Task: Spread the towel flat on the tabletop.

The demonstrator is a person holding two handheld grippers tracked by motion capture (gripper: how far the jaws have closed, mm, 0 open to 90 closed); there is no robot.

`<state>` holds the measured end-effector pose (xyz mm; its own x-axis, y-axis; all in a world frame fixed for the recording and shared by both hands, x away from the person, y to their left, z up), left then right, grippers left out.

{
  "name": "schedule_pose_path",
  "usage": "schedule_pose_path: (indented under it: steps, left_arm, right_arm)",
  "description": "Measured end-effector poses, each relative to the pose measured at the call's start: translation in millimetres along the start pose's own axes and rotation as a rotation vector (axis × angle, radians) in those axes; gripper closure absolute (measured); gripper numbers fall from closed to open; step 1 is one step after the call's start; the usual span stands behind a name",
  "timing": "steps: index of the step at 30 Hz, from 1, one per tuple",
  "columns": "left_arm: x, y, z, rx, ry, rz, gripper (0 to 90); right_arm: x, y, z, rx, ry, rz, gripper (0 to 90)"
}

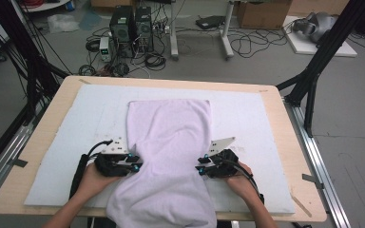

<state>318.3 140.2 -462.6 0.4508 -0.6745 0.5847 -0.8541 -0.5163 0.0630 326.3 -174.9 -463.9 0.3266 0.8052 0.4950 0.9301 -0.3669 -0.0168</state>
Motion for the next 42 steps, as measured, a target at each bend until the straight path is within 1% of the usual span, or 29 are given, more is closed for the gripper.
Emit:
schedule_pose_path:
  steps: [1, 2, 3, 4, 5, 6, 9, 12, 14, 15, 16, 18, 19, 21, 23, 25, 26, 27, 28, 29, 30, 31, 32, 33, 35, 37, 38, 40, 42]
  left_arm:
    - [2.0, 0.7, 5.0, 0.004, -0.011, -0.007, 60.5]
    - [3.0, 1.2, 8.9, 0.009, -0.021, -0.003, 59.8]
    - [4.1, 2.0, 11.1, 0.023, -0.011, 0.003, 60.5]
    - [4.9, 2.4, 11.6, 0.027, -0.009, 0.003, 64.5]
    - [5.1, 2.9, 11.3, 0.013, -0.01, 0.008, 73.7]
    - [5.4, 4.1, 10.7, 0.017, -0.016, 0.014, 84.0]
    - [4.0, 3.2, 2.2, 0.032, -0.032, 0.026, 86.0]
    - [-6.4, -6.8, -31.6, 0.087, 0.0, 0.01, 86.1]
    - [-16.4, -15.2, -58.4, 0.103, 0.025, -0.013, 85.7]
    - [-20.8, -18.7, -69.5, 0.116, 0.045, -0.027, 83.9]
    - [-24.7, -22.6, -78.3, 0.145, 0.058, -0.041, 79.6]
    - [-29.5, -29.1, -85.7, 0.127, 0.071, -0.074, 66.2]
    - [-30.7, -30.0, -84.2, 0.121, 0.072, -0.078, 64.1]
    - [-31.0, -29.9, -74.6, 0.108, 0.053, -0.077, 65.0]
    - [-29.2, -28.3, -56.5, 0.092, 0.029, -0.079, 65.8]
    - [-26.8, -26.3, -41.0, 0.059, 0.016, -0.082, 64.2]
    - [-24.8, -24.0, -30.6, 0.04, -0.004, -0.081, 62.8]
    - [-23.4, -21.8, -22.9, 0.027, -0.02, -0.076, 62.4]
    - [-22.4, -20.0, -18.0, 0.018, -0.029, -0.064, 65.2]
    - [-21.7, -16.7, -12.3, 0.012, -0.044, -0.041, 73.6]
    - [-20.8, -16.0, -11.6, 0.025, -0.035, -0.028, 81.0]
    - [-20.3, -16.2, -12.5, 0.026, -0.041, -0.031, 84.2]
    - [-20.4, -17.1, -14.5, 0.036, -0.042, -0.032, 85.1]
    - [-21.0, -18.3, -17.4, 0.048, -0.042, -0.031, 85.5]
    - [-24.1, -23.8, -29.7, 0.068, -0.015, -0.051, 85.8]
    - [-26.6, -30.0, -41.9, 0.105, 0.001, -0.058, 85.8]
    - [-27.2, -32.9, -46.8, 0.115, 0.016, -0.072, 85.8]
    - [-27.7, -38.5, -53.0, 0.145, 0.023, -0.09, 85.7]
    - [-28.2, -43.0, -51.9, 0.166, 0.024, -0.108, 85.4]
  right_arm:
    - [1.2, 0.3, 2.0, -0.003, -0.002, -0.003, 62.2]
    - [2.1, 0.4, 2.9, 0.0, 0.0, -0.002, 61.6]
    - [2.5, 0.6, 3.4, 0.0, -0.001, 0.001, 61.3]
    - [2.4, 0.7, 3.8, 0.002, -0.001, 0.004, 61.3]
    - [2.5, 1.0, 4.3, 0.005, 0.001, 0.005, 61.3]
    - [2.4, 1.2, 4.6, 0.003, 0.001, 0.003, 61.3]
    - [2.4, 1.6, 4.9, 0.002, 0.002, 0.004, 61.3]
    - [1.8, 1.7, 4.4, 0.004, 0.002, 0.002, 61.2]
    - [1.3, 1.0, 3.2, 0.002, -0.002, 0.002, 60.9]
    - [1.0, 0.7, 1.3, 0.001, -0.002, 0.003, 60.8]
    - [0.8, 0.6, -1.6, -0.003, 0.013, 0.01, 61.0]
    - [-0.1, 1.0, -9.6, -0.01, 0.048, 0.013, 62.3]
    - [-1.3, 1.9, -13.6, -0.013, 0.057, 0.024, 62.6]
    - [-4.7, 5.0, -18.5, -0.019, 0.065, 0.04, 63.9]
    - [-7.4, 7.0, -18.3, -0.019, 0.053, 0.049, 64.1]
    - [-8.4, 8.6, -15.0, -0.017, 0.042, 0.054, 62.6]
    - [-7.4, 8.5, -12.4, -0.014, 0.036, 0.054, 61.6]
    - [-5.7, 8.2, -8.8, -0.024, 0.023, 0.042, 61.0]
    - [-4.4, 8.1, -5.3, -0.028, 0.013, 0.035, 61.1]
    - [-3.6, 8.3, -2.3, -0.029, 0.0, 0.029, 63.0]
    - [-2.6, 8.3, 2.2, -0.023, -0.013, 0.022, 66.7]
    - [-1.5, 8.9, 2.2, -0.006, -0.007, 0.019, 78.6]
    - [0.0, 8.9, 1.2, 0.007, -0.017, 0.012, 85.0]
    - [1.9, 9.0, 0.0, 0.01, -0.032, 0.006, 86.4]
    - [7.8, 8.7, -4.5, 0.01, -0.037, -0.001, 87.1]
    - [17.3, 7.2, -11.6, -0.004, -0.019, -0.017, 87.3]
    - [22.8, 6.6, -14.6, -0.005, -0.012, -0.019, 87.3]
    - [33.6, 6.4, -16.6, -0.012, -0.006, -0.028, 87.3]
    - [45.4, 6.8, -11.1, -0.027, -0.033, -0.037, 87.3]
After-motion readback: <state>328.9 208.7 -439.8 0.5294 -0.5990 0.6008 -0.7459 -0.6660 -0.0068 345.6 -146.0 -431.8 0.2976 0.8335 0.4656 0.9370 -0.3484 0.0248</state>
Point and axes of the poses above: each handheld gripper's, and its own axes: z roughly forward along the jaws, x roughly out of its top, y roughly to its right, the point moved 4 cm from there along z, roughly forward along the jaws, and after that the axes turned 14 degrees about -y, right-handed, at the moved point
